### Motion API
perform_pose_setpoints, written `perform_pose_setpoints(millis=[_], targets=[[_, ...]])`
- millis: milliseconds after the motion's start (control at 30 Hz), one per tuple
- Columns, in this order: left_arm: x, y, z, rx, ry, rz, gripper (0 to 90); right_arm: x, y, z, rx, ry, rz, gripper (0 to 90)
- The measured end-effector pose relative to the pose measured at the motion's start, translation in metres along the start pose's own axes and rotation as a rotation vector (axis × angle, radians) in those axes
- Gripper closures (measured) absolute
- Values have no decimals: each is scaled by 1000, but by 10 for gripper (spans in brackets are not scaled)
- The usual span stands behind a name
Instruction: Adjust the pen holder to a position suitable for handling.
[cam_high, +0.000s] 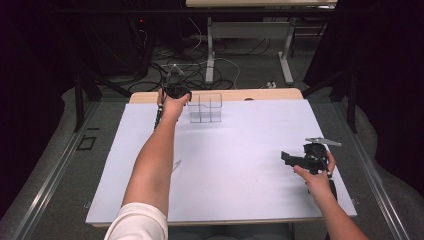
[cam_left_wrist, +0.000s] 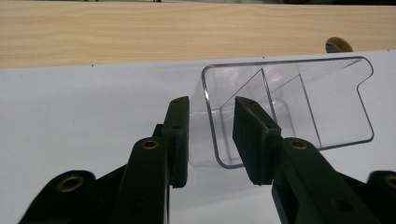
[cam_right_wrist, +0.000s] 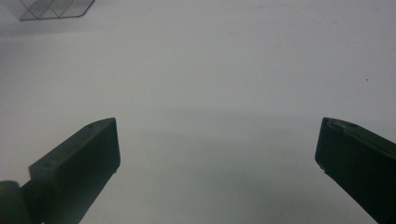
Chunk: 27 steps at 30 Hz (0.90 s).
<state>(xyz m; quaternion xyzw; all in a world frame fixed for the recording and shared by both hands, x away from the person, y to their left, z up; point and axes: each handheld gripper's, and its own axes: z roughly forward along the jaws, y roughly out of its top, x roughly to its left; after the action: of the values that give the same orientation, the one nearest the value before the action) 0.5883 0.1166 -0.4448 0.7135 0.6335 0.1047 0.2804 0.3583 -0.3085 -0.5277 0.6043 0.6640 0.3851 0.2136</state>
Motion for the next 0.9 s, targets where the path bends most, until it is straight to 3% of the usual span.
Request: perform_pose_setpoints(millis=[333,567,800,900], targets=[[-2,-3,6,35,14,-9,745,0,0,0,2,0,1,0],[-5,-3,6,44,24,-30,864,0,0,0,2,-2,-2,0],[-4,-5,5,42,19,-46,878,0,0,0,2,0,5,0],[-7,-5,5,40,36,-42,881,0,0,-1,2,0,5,0]])
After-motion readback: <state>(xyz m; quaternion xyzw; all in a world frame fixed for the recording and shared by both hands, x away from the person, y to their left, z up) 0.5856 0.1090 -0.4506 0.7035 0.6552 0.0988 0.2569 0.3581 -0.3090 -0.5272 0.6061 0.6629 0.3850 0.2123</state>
